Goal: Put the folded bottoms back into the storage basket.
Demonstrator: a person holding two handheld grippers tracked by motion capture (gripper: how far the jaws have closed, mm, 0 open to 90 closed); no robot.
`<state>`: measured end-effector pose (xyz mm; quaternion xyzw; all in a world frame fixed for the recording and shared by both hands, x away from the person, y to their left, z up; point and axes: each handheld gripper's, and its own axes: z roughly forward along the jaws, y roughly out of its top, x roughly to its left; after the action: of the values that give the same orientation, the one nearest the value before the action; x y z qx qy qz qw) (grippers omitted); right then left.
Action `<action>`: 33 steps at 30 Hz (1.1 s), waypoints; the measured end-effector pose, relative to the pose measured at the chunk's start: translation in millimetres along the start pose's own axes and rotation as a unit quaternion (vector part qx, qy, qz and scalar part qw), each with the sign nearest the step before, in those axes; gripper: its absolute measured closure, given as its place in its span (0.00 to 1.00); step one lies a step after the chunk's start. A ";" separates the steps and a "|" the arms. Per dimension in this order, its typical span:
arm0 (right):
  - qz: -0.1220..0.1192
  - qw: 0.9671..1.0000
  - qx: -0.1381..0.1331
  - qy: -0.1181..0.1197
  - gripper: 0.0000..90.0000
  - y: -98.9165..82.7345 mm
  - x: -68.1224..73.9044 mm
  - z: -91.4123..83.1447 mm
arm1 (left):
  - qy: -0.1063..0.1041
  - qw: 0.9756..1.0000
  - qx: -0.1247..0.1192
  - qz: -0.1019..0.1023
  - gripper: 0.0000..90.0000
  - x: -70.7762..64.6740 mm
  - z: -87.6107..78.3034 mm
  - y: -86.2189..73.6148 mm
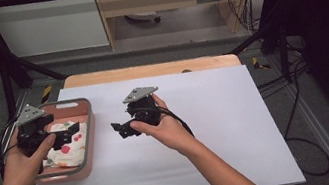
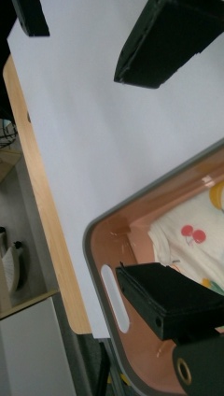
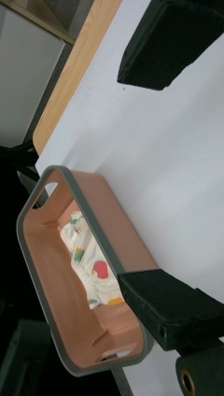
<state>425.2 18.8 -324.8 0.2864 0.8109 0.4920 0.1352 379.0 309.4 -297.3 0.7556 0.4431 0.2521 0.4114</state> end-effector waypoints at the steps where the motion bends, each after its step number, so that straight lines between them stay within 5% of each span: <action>1: 0.000 1.000 0.000 0.000 0.07 0.0 0.0 0.0 | 0.000 1.000 0.000 0.000 0.07 0.0 0.0 0.0; 17: 0.015 1.000 -0.010 -0.021 0.06 -2.1 -25.6 -23.9 | -0.009 1.000 -0.013 -0.011 0.06 -14.9 -4.4 -29.0; 27: 0.027 0.999 -0.006 -0.026 0.07 -5.1 -45.0 -38.2 | -0.013 1.000 0.007 -0.011 0.07 -20.1 -2.5 -50.4; 33: 0.029 0.999 -0.032 -0.032 0.07 -4.3 -58.7 -55.8 | -0.009 1.000 0.009 -0.016 0.07 -19.0 -3.6 -57.3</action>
<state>442.7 -58.0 -305.5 0.3209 0.7814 0.5122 0.1554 340.7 309.6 -344.1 0.7544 0.4539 0.2347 0.4120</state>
